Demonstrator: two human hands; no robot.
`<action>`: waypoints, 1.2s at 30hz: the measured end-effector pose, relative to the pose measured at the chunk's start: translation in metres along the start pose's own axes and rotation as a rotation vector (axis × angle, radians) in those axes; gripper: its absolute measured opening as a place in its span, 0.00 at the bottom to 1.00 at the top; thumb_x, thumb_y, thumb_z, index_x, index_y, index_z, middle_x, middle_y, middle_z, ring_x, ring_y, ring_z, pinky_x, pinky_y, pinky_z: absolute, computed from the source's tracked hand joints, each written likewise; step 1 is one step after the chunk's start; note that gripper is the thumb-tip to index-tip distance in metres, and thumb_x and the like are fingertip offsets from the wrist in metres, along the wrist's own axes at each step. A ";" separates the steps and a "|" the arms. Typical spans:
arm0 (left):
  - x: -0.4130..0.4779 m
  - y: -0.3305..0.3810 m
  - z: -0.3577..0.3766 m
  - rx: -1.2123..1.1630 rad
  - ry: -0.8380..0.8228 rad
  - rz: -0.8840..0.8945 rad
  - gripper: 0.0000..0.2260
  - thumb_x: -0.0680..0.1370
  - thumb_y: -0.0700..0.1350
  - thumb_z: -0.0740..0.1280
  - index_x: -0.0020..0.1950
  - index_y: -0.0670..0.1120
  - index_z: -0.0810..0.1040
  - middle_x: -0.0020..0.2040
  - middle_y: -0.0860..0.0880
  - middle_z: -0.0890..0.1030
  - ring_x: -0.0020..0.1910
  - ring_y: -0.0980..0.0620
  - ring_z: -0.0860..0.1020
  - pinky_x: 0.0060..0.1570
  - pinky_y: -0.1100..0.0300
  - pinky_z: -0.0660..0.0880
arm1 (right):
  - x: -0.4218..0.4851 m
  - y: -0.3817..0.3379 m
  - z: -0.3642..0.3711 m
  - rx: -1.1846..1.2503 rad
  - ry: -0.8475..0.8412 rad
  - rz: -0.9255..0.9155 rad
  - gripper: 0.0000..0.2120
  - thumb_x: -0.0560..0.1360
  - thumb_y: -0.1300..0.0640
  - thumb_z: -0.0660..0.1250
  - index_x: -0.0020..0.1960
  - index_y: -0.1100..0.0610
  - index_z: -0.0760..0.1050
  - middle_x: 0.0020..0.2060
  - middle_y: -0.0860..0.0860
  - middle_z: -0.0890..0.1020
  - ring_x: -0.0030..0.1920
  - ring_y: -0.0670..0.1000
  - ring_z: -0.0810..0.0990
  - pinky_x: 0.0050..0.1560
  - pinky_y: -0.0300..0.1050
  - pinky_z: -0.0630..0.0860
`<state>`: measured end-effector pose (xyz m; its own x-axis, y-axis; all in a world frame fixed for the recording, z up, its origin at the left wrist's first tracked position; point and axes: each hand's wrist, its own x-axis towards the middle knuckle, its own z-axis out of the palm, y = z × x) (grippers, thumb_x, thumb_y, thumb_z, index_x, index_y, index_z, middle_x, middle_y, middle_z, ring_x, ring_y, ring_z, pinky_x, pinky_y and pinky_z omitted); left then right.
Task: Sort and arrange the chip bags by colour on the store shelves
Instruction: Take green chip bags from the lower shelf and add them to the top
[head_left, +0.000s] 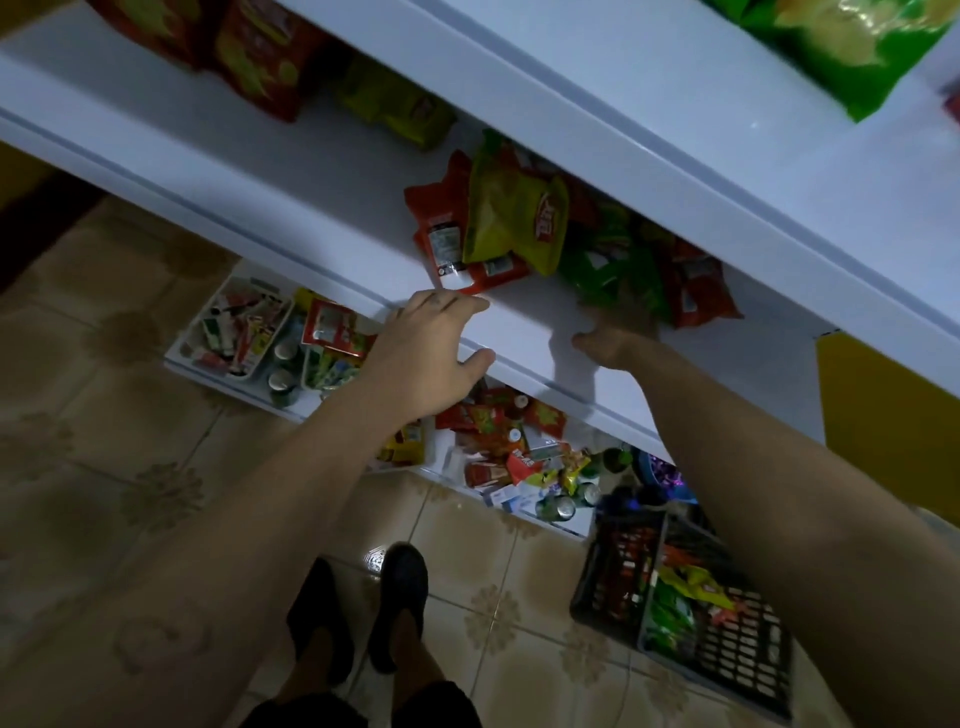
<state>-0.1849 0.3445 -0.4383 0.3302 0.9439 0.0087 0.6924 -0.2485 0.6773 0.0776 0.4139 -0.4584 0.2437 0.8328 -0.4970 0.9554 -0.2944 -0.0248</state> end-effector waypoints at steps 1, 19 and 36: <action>-0.003 -0.001 -0.001 -0.026 0.011 -0.003 0.24 0.77 0.51 0.67 0.72 0.47 0.69 0.70 0.47 0.71 0.71 0.45 0.65 0.68 0.49 0.64 | 0.001 0.000 0.000 -0.061 0.027 -0.003 0.34 0.74 0.42 0.65 0.76 0.46 0.57 0.78 0.53 0.47 0.77 0.59 0.52 0.75 0.55 0.56; -0.029 0.004 0.010 0.000 -0.058 -0.072 0.24 0.76 0.55 0.63 0.70 0.47 0.71 0.68 0.45 0.73 0.69 0.44 0.67 0.67 0.45 0.67 | 0.024 0.015 0.001 0.078 0.365 -0.085 0.41 0.73 0.48 0.70 0.78 0.53 0.51 0.73 0.58 0.63 0.72 0.61 0.63 0.70 0.57 0.64; -0.029 0.049 0.014 -0.052 -0.196 -0.174 0.26 0.78 0.52 0.67 0.74 0.49 0.64 0.71 0.46 0.68 0.69 0.46 0.66 0.65 0.54 0.66 | -0.129 0.005 0.043 0.449 0.243 -0.306 0.31 0.72 0.48 0.72 0.71 0.55 0.69 0.58 0.53 0.75 0.57 0.53 0.76 0.53 0.42 0.71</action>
<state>-0.1513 0.3023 -0.4157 0.3304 0.9101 -0.2503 0.7174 -0.0698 0.6932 0.0437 0.2843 -0.4319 0.0507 0.9789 -0.1978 0.8370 -0.1497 -0.5263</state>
